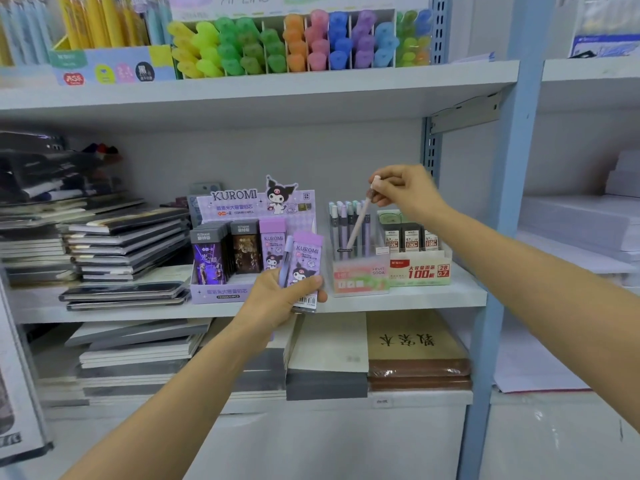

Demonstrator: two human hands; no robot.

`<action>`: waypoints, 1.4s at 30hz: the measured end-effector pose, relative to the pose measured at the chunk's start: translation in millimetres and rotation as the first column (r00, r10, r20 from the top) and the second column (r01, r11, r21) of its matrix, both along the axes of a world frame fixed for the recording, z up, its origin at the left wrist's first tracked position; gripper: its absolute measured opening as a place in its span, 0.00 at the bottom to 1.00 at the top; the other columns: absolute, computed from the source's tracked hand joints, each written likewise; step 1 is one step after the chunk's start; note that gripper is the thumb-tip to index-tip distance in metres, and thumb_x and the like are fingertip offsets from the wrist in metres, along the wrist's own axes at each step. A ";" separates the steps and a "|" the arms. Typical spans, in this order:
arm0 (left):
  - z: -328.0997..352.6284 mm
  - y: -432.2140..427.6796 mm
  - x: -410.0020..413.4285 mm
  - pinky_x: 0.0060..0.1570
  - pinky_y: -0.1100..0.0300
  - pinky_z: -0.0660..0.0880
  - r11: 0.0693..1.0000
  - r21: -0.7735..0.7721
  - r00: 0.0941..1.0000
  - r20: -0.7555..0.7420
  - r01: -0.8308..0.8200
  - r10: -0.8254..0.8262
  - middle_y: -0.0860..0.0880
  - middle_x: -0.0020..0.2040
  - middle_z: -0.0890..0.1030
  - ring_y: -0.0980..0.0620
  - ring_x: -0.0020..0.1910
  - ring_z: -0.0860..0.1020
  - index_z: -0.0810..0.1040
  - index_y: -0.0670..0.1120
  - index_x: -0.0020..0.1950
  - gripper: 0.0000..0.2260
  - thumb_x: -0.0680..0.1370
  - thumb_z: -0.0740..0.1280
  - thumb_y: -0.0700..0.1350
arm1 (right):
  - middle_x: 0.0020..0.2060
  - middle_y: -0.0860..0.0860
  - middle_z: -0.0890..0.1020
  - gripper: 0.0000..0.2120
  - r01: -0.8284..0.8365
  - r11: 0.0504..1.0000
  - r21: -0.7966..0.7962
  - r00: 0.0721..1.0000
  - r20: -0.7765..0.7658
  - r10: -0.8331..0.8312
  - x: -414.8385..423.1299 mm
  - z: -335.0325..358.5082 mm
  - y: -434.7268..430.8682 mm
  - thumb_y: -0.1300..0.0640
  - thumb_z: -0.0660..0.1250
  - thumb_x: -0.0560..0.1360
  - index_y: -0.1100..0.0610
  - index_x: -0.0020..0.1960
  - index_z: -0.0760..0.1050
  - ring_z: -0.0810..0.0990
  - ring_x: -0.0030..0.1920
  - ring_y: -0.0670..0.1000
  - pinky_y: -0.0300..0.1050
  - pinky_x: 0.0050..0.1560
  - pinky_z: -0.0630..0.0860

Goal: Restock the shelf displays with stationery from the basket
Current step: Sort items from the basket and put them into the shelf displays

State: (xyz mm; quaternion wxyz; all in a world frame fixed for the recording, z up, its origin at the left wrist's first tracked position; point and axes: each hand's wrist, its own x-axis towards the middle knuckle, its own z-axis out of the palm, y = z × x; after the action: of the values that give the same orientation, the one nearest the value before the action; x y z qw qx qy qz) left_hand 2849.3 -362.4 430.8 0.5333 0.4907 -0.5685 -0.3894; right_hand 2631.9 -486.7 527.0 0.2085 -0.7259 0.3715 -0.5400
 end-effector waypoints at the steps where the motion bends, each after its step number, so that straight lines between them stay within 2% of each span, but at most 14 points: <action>1: -1.1 -1.5 1.6 0.16 0.71 0.59 1.000 0.007 1.000 0.004 -0.007 0.007 0.47 0.37 0.84 0.62 0.16 0.67 0.81 0.34 0.49 0.11 0.77 0.69 0.43 | 0.45 0.62 0.83 0.10 0.009 1.000 0.000 1.000 -0.013 -0.009 6.0 -4.4 -1.5 0.66 0.64 0.79 0.67 0.58 0.77 0.82 0.40 0.51 0.38 0.44 0.81; 4: -4.2 -4.5 6.0 0.17 0.70 0.58 1.000 0.020 1.000 0.002 -0.010 0.010 0.45 0.41 0.85 0.61 0.16 0.66 0.81 0.36 0.50 0.10 0.78 0.69 0.43 | 0.45 0.61 0.83 0.10 0.016 1.000 -0.006 0.999 -0.039 -0.016 18.9 -13.4 -6.4 0.65 0.63 0.79 0.67 0.58 0.77 0.83 0.42 0.52 0.38 0.46 0.81; 7: -7.1 -5.9 9.5 0.18 0.69 0.58 0.999 0.030 1.000 -0.018 0.012 -0.011 0.45 0.39 0.84 0.61 0.17 0.66 0.80 0.35 0.53 0.11 0.78 0.68 0.43 | 0.45 0.59 0.83 0.09 0.006 1.000 -0.029 0.992 -0.124 -0.010 21.2 -14.5 -9.8 0.64 0.63 0.79 0.65 0.57 0.77 0.83 0.44 0.51 0.36 0.46 0.80; 14: -12.5 -10.3 9.3 0.21 0.69 0.60 0.997 0.066 0.998 -0.054 0.038 -0.034 0.45 0.39 0.85 0.61 0.21 0.71 0.79 0.35 0.57 0.13 0.78 0.69 0.43 | 0.43 0.59 0.83 0.08 0.044 0.994 -0.095 0.995 -0.081 -0.052 3.5 -7.4 -17.0 0.65 0.63 0.79 0.64 0.56 0.78 0.83 0.41 0.48 0.35 0.45 0.80; 21: -10.9 -9.0 6.2 0.21 0.69 0.60 0.996 0.058 0.996 -0.063 0.068 -0.064 0.44 0.39 0.85 0.60 0.21 0.71 0.79 0.40 0.52 0.08 0.77 0.69 0.43 | 0.44 0.56 0.83 0.07 0.000 0.997 -0.082 0.973 -0.230 -0.019 12.4 -16.6 -17.1 0.64 0.63 0.80 0.63 0.56 0.78 0.83 0.45 0.50 0.34 0.46 0.79; 25: -11.3 -8.9 7.5 0.21 0.69 0.59 0.996 0.057 0.996 -0.058 0.066 -0.062 0.44 0.40 0.85 0.60 0.21 0.72 0.79 0.40 0.53 0.08 0.77 0.69 0.43 | 0.44 0.55 0.83 0.08 -0.003 0.998 -0.070 0.949 -0.314 -0.019 5.2 -10.8 -17.7 0.63 0.63 0.80 0.62 0.56 0.78 0.83 0.44 0.46 0.33 0.47 0.79; 30: -11.0 -9.5 5.7 0.20 0.69 0.60 0.996 0.042 0.996 -0.049 0.079 -0.077 0.43 0.40 0.85 0.61 0.20 0.71 0.79 0.41 0.50 0.05 0.78 0.69 0.42 | 0.43 0.53 0.84 0.11 -0.018 0.998 -0.062 0.974 -0.225 0.004 17.1 -19.4 -20.3 0.61 0.65 0.79 0.59 0.61 0.75 0.83 0.42 0.47 0.34 0.44 0.79; 32: -11.2 -8.8 6.3 0.20 0.69 0.60 0.995 0.036 0.995 -0.033 0.092 -0.091 0.43 0.39 0.85 0.61 0.20 0.70 0.79 0.42 0.49 0.04 0.78 0.69 0.42 | 0.42 0.53 0.84 0.08 0.000 0.996 -0.087 0.981 -0.194 -0.017 22.3 -22.2 -23.2 0.60 0.67 0.78 0.57 0.57 0.76 0.82 0.42 0.48 0.34 0.43 0.79; 35: -11.1 -7.6 8.3 0.20 0.70 0.60 0.995 0.044 0.996 0.010 0.091 -0.091 0.44 0.39 0.85 0.62 0.20 0.70 0.80 0.42 0.49 0.04 0.77 0.69 0.42 | 0.44 0.52 0.82 0.05 0.101 0.984 -0.149 0.953 -0.270 -0.139 26.6 -28.3 -29.6 0.60 0.70 0.75 0.56 0.51 0.80 0.79 0.44 0.48 0.34 0.45 0.76; 37: -11.0 -6.6 8.8 0.20 0.70 0.60 0.995 0.049 0.995 0.029 0.089 -0.090 0.43 0.40 0.85 0.62 0.20 0.71 0.80 0.42 0.49 0.04 0.77 0.69 0.42 | 0.47 0.53 0.79 0.06 0.166 0.970 -0.176 0.921 -0.324 -0.216 26.9 -31.2 -32.5 0.58 0.71 0.75 0.56 0.52 0.81 0.77 0.45 0.48 0.40 0.48 0.75; 39: -10.2 -5.4 8.0 0.20 0.70 0.61 0.995 0.049 0.995 0.046 0.091 -0.094 0.42 0.41 0.85 0.62 0.19 0.70 0.80 0.42 0.47 0.03 0.77 0.69 0.42 | 0.48 0.51 0.76 0.09 0.194 0.962 -0.192 0.913 -0.322 -0.249 25.4 -30.3 -29.7 0.55 0.71 0.75 0.55 0.54 0.81 0.74 0.45 0.47 0.39 0.47 0.71; 40: -9.6 -4.4 6.7 0.20 0.70 0.61 0.994 0.048 0.994 0.052 0.096 -0.099 0.42 0.40 0.85 0.62 0.19 0.70 0.80 0.42 0.46 0.03 0.77 0.69 0.42 | 0.48 0.50 0.76 0.10 0.174 0.966 -0.192 0.931 -0.288 -0.225 24.5 -29.4 -24.4 0.54 0.71 0.75 0.54 0.55 0.80 0.74 0.44 0.46 0.37 0.46 0.70; 42: -8.5 -2.5 2.3 0.21 0.72 0.64 0.992 0.035 0.992 0.042 0.117 -0.119 0.43 0.37 0.85 0.62 0.19 0.71 0.79 0.42 0.45 0.02 0.78 0.69 0.40 | 0.46 0.47 0.79 0.10 0.040 0.986 -0.163 0.978 -0.198 -0.072 23.7 -27.6 -6.6 0.52 0.70 0.75 0.52 0.55 0.80 0.76 0.43 0.43 0.34 0.45 0.71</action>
State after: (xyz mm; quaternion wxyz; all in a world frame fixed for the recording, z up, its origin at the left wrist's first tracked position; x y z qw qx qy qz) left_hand 2851.6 -365.0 422.3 0.4887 0.4733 -0.6017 -0.4186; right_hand 2655.5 -493.3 499.5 0.0961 -0.7807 0.3672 -0.4964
